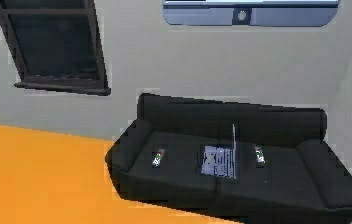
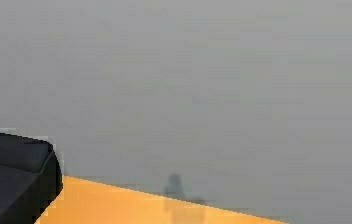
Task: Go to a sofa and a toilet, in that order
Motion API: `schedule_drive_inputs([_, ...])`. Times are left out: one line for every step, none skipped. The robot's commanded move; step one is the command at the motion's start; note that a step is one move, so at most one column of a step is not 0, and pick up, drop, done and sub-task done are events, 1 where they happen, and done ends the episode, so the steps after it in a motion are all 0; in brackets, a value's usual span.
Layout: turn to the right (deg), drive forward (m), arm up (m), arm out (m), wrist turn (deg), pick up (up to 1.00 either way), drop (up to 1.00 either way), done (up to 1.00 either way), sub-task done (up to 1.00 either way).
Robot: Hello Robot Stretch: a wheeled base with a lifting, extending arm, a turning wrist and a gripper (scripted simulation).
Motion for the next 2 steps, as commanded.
schedule_drive_inputs([0.0,0.15,0.0,0.0,0.0,0.0,0.0,0.0,0.0])
schedule_drive_inputs([15.0,0.0,0.0,0.0,0.0,0.0,0.0,0.0,0.0])
